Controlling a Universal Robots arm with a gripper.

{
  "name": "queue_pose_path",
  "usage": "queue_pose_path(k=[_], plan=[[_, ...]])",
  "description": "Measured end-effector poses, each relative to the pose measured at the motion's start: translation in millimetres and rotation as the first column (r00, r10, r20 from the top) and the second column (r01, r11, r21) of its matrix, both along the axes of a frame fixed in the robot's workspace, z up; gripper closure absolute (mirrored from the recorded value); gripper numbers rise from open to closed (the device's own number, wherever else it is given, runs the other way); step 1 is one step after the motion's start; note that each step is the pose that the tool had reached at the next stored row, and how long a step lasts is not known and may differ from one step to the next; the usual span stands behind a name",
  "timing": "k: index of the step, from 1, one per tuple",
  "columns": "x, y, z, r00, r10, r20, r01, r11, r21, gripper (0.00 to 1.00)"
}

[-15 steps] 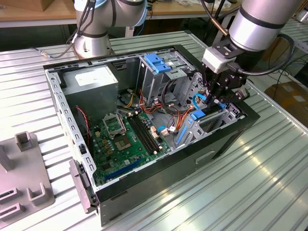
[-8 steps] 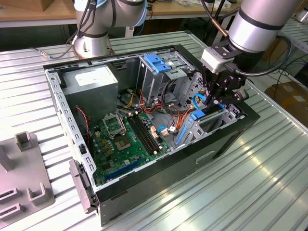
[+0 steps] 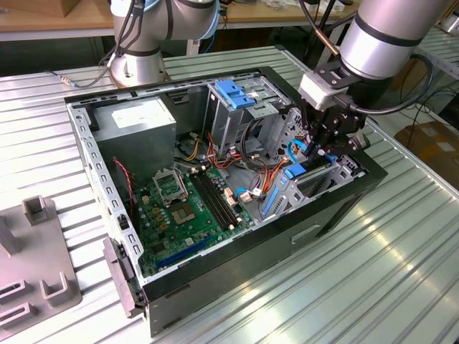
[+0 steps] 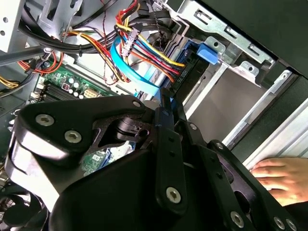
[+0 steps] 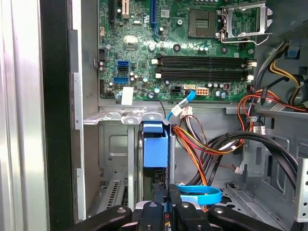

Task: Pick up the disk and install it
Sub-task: 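Insert the second disk wire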

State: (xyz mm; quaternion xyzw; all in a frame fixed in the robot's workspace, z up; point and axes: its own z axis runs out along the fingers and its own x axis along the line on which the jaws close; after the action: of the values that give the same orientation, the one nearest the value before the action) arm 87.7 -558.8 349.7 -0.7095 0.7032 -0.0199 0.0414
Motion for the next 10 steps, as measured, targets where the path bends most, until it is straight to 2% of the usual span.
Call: queue_pose_path(k=[6, 10], plan=[[0.5, 0.0, -3.4, 1.0000, 0.000, 0.0010, 0.000, 1.0000, 0.0011, 0.84], [0.4, 0.0, -4.5, 1.0000, 0.000, 0.0010, 0.000, 1.0000, 0.0061, 0.84]])
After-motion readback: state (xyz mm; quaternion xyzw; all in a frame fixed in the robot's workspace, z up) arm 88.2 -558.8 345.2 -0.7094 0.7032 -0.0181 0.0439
